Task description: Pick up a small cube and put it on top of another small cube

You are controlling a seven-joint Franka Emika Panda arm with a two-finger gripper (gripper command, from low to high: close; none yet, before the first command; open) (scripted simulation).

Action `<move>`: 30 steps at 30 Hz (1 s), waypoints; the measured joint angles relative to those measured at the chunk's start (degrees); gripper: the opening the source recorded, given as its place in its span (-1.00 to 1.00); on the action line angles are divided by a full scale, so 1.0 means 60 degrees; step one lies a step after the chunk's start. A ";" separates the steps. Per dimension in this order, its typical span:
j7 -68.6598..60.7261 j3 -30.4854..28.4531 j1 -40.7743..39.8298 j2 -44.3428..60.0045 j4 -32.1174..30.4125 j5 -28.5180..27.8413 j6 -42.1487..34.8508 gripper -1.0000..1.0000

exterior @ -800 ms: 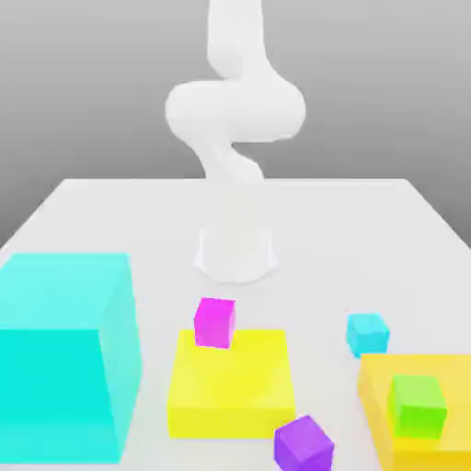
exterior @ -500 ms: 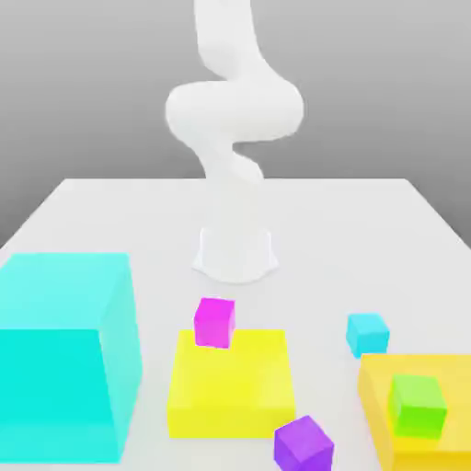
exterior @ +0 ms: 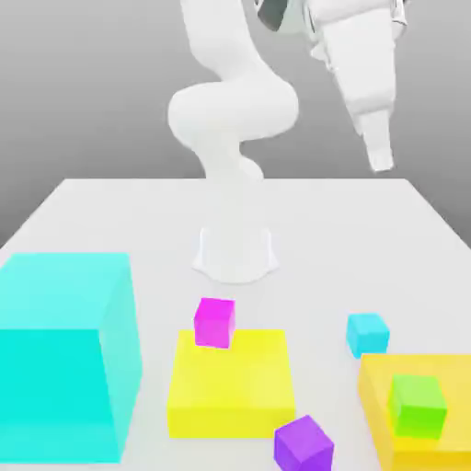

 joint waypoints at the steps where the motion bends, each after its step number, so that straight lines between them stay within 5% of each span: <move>1: -0.0425 -0.0076 0.0190 0.0127 -0.0102 -0.0002 0.0096 0.00; 30: -1.2622 -0.0904 0.4436 0.3818 -0.3017 -0.0093 0.2865 0.00</move>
